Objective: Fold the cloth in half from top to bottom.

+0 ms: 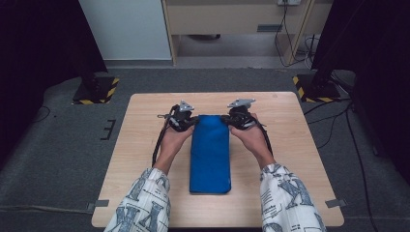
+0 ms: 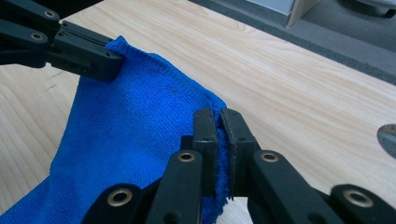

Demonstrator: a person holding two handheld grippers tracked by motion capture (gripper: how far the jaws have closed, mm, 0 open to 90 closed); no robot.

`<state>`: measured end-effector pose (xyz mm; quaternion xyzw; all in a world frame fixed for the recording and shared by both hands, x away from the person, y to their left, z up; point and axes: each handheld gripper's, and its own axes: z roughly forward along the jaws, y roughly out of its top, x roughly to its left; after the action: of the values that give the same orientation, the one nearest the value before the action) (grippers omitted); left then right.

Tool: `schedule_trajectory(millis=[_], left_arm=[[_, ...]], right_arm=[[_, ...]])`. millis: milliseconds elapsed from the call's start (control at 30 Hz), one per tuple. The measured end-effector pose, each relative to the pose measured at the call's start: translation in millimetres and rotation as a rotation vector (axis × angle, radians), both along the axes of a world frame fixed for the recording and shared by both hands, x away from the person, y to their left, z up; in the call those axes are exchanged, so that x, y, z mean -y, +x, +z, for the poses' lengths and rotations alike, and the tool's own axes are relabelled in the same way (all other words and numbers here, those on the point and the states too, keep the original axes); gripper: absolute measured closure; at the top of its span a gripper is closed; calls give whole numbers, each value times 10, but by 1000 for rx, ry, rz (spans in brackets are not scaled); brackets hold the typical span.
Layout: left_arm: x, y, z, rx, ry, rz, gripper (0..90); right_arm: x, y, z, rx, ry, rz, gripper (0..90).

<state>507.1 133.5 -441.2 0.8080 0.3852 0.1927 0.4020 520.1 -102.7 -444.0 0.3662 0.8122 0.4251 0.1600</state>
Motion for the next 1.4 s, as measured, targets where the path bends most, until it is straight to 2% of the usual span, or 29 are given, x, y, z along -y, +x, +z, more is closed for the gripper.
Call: schedule_trajectory(millis=[133,200,567,600,700,833,1067,1233,1400], left_arm=[[-19,25,87,22,-13,11,865],[-17,19,103,22,-5,8,865],[-43,-7,232,51,-8,15,865],[-48,-5,237,52,-17,20,865],[-51,-16,233,48,-2,11,865],[-54,-64,263,64,-8,10,865],[-66,-222,319,82,0,0,863],[-91,-383,368,95,-12,-5,862],[-76,-563,330,98,-11,-8,862]], right_arm=[[-20,31,77,14,6,-1,856],[-20,35,118,20,13,-2,856],[-51,-20,224,44,14,-3,856],[-53,-17,234,48,17,-3,856],[-62,-25,227,47,12,-2,855],[-48,-64,250,58,17,1,855],[-45,-191,281,77,18,11,853],[-45,-362,311,89,28,22,852],[-43,-508,325,99,20,32,852]])
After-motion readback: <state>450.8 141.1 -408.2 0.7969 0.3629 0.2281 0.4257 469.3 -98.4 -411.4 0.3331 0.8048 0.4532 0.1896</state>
